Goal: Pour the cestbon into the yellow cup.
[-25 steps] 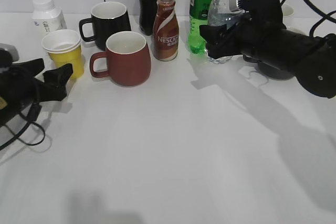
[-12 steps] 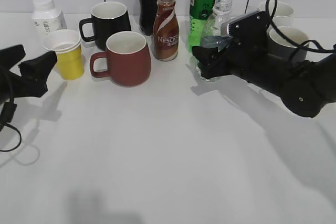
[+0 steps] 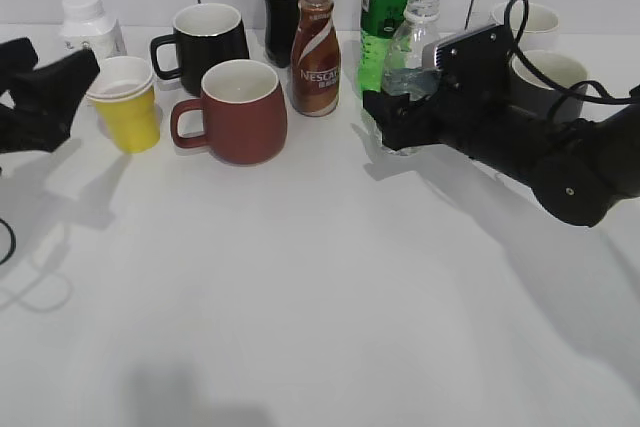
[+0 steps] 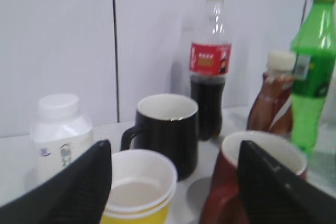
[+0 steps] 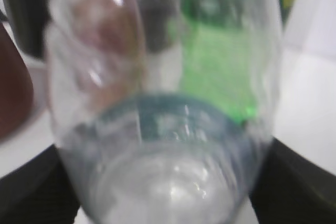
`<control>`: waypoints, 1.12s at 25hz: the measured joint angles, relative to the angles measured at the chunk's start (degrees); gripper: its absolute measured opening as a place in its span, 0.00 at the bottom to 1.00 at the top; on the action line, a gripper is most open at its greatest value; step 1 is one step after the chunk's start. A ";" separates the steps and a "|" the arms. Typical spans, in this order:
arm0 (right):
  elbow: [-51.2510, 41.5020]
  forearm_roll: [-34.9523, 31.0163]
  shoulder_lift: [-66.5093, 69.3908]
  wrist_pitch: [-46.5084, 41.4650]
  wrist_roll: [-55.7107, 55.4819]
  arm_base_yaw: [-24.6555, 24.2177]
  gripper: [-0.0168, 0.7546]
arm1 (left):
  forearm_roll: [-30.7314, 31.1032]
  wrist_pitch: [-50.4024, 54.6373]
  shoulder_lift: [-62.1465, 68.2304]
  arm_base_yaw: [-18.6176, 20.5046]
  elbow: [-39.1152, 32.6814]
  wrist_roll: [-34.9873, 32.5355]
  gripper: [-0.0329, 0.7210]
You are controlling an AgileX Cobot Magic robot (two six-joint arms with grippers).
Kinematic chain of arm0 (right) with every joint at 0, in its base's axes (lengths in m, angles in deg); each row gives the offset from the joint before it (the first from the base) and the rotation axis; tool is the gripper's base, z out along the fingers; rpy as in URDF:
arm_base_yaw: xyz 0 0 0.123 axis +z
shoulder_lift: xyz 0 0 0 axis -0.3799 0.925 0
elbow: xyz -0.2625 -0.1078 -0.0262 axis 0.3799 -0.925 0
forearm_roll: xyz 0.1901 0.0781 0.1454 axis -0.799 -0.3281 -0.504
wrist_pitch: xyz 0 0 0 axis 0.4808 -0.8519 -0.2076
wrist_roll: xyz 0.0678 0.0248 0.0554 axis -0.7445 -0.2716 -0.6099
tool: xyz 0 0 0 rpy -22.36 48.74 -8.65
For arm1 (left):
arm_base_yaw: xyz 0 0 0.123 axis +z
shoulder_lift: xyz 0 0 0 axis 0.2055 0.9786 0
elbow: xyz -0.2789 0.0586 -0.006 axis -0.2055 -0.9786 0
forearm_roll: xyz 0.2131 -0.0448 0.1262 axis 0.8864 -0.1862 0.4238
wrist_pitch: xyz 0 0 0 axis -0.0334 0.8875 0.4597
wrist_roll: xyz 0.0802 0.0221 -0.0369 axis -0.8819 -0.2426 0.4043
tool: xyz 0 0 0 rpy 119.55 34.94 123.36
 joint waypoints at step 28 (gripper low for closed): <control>-8.57 47.90 -21.22 -41.75 -58.38 0.00 0.78 | -7.86 110.38 -34.29 -9.67 25.66 7.80 0.77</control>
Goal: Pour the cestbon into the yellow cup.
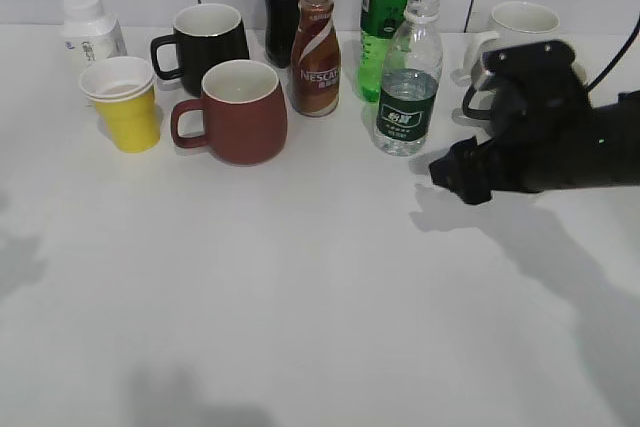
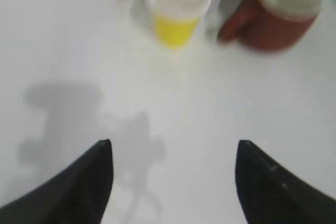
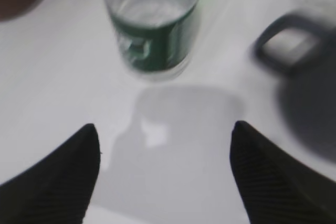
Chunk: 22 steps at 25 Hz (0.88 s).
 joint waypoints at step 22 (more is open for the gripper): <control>-1.47 -22.55 -34.56 -47.97 27.39 0.08 0.75 | -4.82 25.03 -22.47 0.00 -0.34 -4.77 0.76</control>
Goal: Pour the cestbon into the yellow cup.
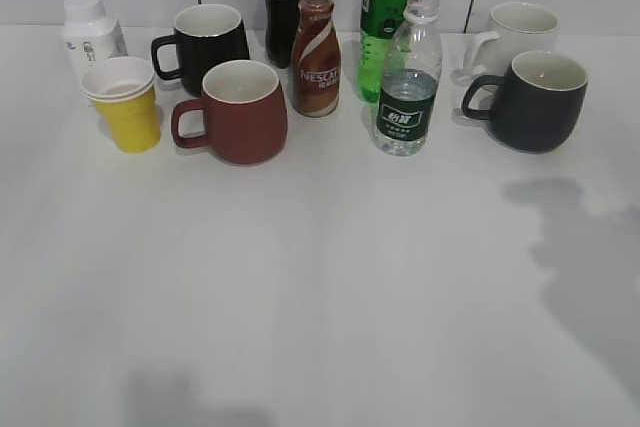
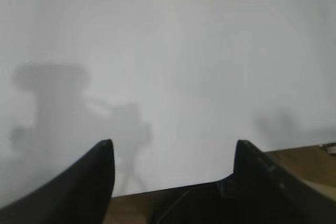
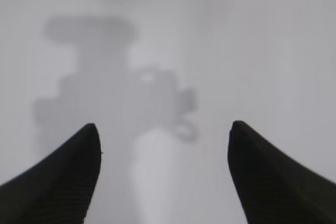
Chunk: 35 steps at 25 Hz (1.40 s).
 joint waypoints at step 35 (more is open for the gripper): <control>-11.20 -41.89 -63.55 -25.87 40.64 0.05 0.75 | -0.68 -8.31 -24.86 -0.18 -13.95 -10.04 0.69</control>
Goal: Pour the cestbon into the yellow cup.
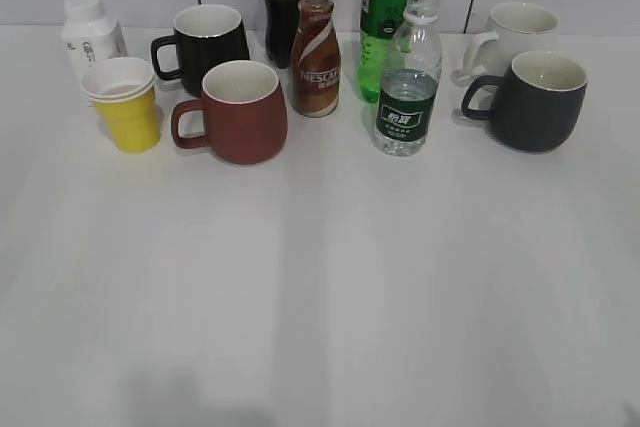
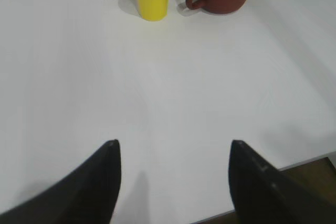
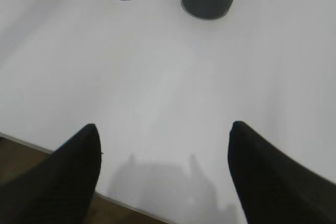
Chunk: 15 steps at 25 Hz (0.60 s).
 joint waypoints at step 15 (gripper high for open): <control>-0.07 -0.19 0.52 0.43 -0.13 -9.17 0.75 | -0.06 -0.05 0.00 7.02 0.00 0.00 0.69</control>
